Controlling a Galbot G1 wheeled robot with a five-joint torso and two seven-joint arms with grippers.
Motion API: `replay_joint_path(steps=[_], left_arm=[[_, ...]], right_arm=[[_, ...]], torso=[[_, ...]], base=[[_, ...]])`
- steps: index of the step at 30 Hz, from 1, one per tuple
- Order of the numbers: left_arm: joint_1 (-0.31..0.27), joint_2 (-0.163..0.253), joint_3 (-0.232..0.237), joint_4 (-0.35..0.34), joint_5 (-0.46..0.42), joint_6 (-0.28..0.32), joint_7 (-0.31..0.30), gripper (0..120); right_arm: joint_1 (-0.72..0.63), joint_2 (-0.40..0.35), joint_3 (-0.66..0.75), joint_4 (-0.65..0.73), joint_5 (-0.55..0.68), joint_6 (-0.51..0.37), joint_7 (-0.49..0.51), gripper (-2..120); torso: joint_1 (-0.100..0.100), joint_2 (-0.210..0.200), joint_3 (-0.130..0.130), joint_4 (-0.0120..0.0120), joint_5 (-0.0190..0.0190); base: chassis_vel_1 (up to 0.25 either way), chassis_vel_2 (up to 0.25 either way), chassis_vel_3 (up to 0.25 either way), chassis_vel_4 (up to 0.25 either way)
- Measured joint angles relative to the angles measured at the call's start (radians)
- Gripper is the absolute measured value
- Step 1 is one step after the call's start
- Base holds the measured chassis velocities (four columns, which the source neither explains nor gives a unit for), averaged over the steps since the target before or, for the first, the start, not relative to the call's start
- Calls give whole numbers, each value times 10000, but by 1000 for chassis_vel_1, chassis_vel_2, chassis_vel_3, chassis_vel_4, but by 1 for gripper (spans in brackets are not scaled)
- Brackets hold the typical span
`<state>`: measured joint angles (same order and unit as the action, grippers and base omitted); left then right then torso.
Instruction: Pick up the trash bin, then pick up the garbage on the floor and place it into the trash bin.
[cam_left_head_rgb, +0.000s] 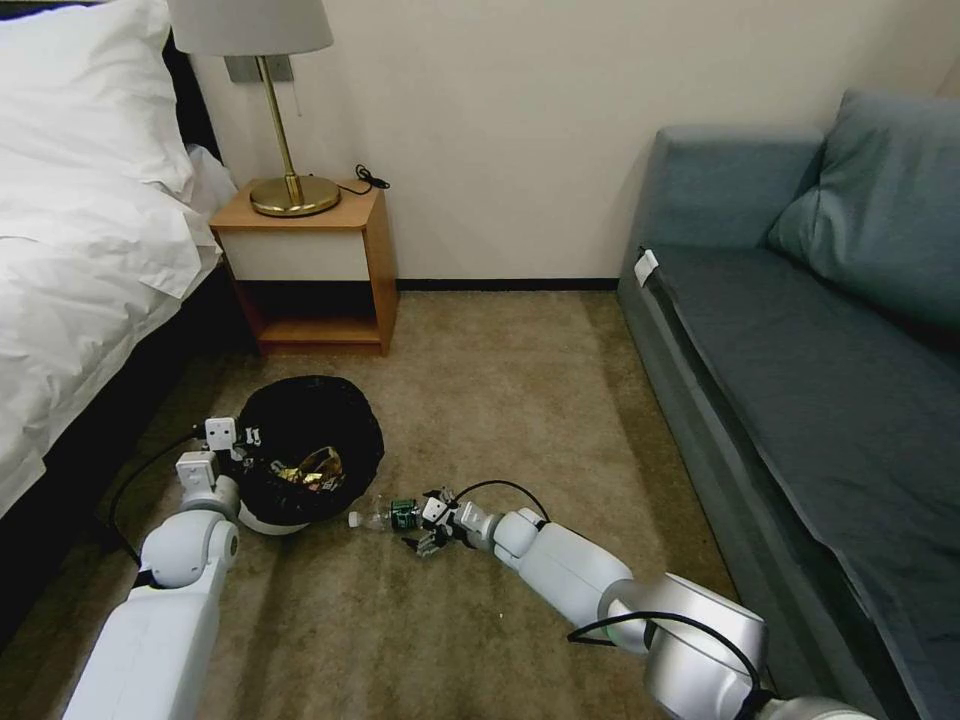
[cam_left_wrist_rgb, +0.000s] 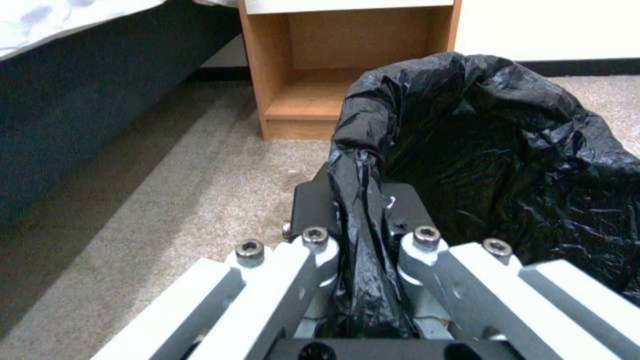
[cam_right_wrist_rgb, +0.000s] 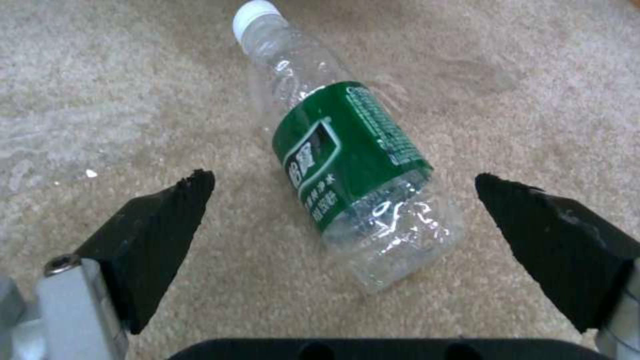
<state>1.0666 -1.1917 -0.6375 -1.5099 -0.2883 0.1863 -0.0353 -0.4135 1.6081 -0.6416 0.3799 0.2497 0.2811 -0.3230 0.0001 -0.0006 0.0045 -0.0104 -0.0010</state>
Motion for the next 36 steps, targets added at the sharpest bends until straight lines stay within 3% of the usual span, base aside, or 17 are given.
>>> replay_joint_path(steps=[16, 29, 36], left_arm=[[374, -196, -427, -279, 167, -41, 24, 6], [388, -191, -487, -342, 173, -46, 31, 6], [205, 148, -491, -197, -69, -41, 45, 6]], right_arm=[[43, 0, -30, 146, 129, -91, -1, 100], [-14, 0, -50, 277, 204, -66, -164, 98], [-149, 0, -140, 503, 461, 237, 118, 100]], torso=[[0, 0, 0, 0, 0], [0, 0, 0, -1, -1], [0, 0, 0, 1, -1]], base=[[0, 0, 0, 0], [0, 0, 0, 0], [0, 0, 0, 0]])
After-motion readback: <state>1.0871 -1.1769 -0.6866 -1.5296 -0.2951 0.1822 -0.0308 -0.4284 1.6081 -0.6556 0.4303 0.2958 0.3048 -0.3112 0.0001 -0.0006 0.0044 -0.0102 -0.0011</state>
